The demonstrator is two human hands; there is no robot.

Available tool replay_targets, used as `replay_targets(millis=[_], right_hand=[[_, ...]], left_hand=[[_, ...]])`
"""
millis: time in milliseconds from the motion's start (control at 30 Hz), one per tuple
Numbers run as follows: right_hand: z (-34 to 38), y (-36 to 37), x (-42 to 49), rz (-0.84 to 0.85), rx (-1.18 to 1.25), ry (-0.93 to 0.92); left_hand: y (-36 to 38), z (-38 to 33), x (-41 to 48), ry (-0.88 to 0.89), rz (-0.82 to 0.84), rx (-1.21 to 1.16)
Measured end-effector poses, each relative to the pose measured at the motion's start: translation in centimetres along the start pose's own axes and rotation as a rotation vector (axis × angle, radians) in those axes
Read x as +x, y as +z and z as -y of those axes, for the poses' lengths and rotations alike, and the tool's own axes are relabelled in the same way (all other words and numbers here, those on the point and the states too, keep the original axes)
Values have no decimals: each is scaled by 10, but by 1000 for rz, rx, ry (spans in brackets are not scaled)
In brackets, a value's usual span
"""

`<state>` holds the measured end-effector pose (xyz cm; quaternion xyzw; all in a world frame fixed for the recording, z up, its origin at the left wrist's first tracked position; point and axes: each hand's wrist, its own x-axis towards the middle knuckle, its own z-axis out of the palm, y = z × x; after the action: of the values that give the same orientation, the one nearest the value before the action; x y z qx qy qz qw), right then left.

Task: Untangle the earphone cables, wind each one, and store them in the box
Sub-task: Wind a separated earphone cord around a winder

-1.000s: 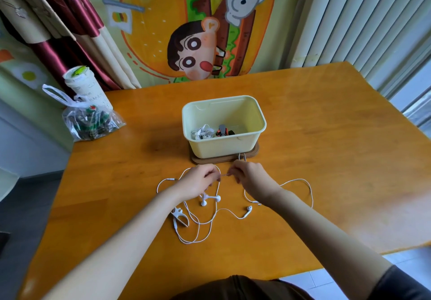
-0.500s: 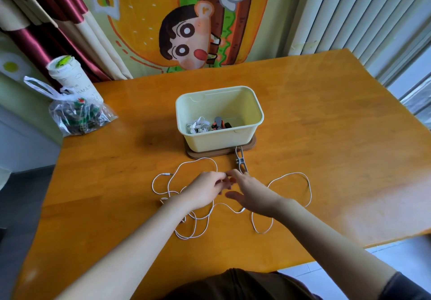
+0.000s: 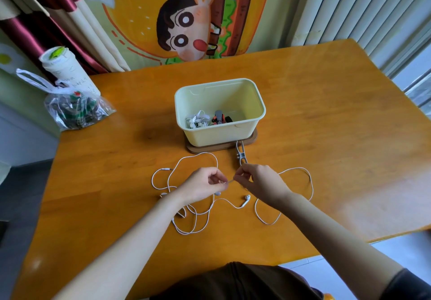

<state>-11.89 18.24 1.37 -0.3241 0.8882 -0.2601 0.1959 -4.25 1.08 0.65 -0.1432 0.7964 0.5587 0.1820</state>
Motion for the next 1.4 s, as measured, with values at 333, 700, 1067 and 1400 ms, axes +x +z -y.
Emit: replay_targets(millis=[333, 700, 1067, 1400], right_hand=[[3, -3, -2, -44, -25, 2], [16, -3, -1, -78, 233, -37], [17, 2, -5, -134, 224, -27], [22, -4, -4, -179, 230, -23]], left_hand=[[7, -1, 1, 40, -343, -376], [14, -15, -3, 135, -268, -354], [8, -23, -6, 27, -177, -60], [10, -27, -8, 56, -288, 161]])
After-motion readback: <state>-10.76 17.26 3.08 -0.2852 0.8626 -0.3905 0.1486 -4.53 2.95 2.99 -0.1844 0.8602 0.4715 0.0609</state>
